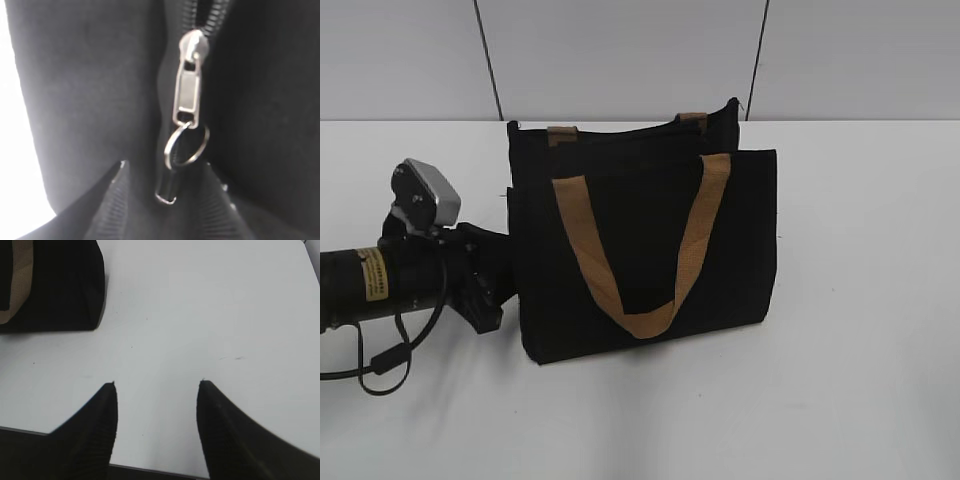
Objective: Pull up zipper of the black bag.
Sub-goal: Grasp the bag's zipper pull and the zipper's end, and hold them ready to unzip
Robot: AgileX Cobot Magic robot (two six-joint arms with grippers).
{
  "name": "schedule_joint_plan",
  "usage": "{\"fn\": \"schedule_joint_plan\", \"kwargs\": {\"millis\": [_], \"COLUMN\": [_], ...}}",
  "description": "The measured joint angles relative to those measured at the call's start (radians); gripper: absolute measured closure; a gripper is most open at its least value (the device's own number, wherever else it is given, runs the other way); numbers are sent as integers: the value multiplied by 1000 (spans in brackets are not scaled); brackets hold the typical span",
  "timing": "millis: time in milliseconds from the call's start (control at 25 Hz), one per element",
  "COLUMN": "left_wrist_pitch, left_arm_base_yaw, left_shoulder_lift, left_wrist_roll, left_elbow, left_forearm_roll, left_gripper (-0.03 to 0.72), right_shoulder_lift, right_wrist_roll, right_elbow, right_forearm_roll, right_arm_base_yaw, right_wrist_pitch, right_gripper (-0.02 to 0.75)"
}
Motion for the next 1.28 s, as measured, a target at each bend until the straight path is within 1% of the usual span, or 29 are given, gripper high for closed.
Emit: {"fn": "schedule_joint_plan", "kwargs": {"millis": [160,360,520,600,680,760,1000,1080,1280], "left_wrist_pitch": [0,0,-17,-24,-28,-29,-10,5,113], "left_arm_base_yaw": [0,0,0,-1,-1,-1,-1,-1,-1], "left_shoulder_lift": [7,7,7,7,7,7,7,5,-70], "left_wrist_roll": [0,0,0,0,-4,-22,-109,-159,-265], "left_elbow": [0,0,0,0,0,0,0,0,0], "left_forearm_roll": [0,3,2,0,-1,-5,-19,-19,-9], "left_gripper": [397,487,528,561,620,653,666,666,666], "right_shoulder_lift": [0,0,0,0,0,0,0,0,0], "right_wrist_roll": [0,0,0,0,0,0,1,1,1], "right_elbow": [0,0,0,0,0,0,0,0,0], "right_forearm_roll": [0,0,0,0,0,0,0,0,0], "right_arm_base_yaw": [0,0,0,0,0,0,0,0,0], "right_wrist_pitch": [0,0,0,0,0,0,0,0,0], "right_gripper": [337,337,337,337,337,337,337,337,337]}}
